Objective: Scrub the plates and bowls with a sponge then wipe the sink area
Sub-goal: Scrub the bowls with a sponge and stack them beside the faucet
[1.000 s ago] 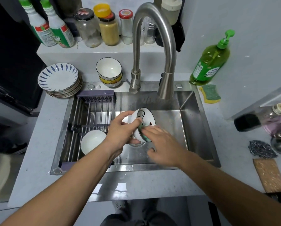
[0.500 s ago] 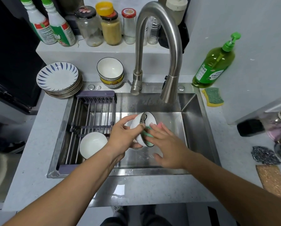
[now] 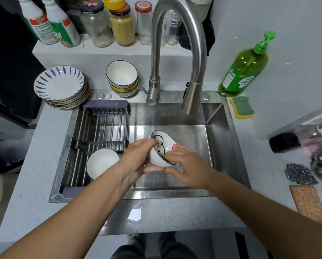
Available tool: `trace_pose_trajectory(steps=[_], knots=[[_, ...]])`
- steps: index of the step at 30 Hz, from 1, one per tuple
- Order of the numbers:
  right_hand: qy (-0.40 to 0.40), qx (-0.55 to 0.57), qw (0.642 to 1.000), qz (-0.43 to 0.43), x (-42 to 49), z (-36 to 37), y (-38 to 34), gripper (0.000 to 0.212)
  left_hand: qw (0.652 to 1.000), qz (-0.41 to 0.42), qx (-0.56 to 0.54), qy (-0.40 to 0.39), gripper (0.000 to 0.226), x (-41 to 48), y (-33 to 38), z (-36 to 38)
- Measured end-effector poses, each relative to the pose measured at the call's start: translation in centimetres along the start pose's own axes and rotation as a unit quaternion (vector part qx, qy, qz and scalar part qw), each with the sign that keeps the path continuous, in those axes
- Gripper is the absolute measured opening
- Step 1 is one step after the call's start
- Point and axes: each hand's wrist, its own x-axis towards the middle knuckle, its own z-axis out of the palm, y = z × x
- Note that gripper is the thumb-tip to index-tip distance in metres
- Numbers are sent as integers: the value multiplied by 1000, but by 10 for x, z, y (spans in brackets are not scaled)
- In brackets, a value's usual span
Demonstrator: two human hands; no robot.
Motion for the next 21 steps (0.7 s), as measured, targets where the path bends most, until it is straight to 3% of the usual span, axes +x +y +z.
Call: trace_pose_trajectory(steps=[4,8,13,17,21], knots=[[29,81,995,48,3,1,-13,20,999,-21,37,16,35,3,4,-4],[55,212,960,175,6,-3,-24,28,988,-31,147,-31,62,5,-4,-11],[90,339,918,187,16,-11,-39,23,996,-7,-44,-73,82,8,-15,-5],[82,284,944,149,12,-4,-43,11,993,-3,-84,-79,62,7,-7,-3],[40,89,995,26,12,-6,-25,34,984,-63,-118,-114,81,10,-3,-4]])
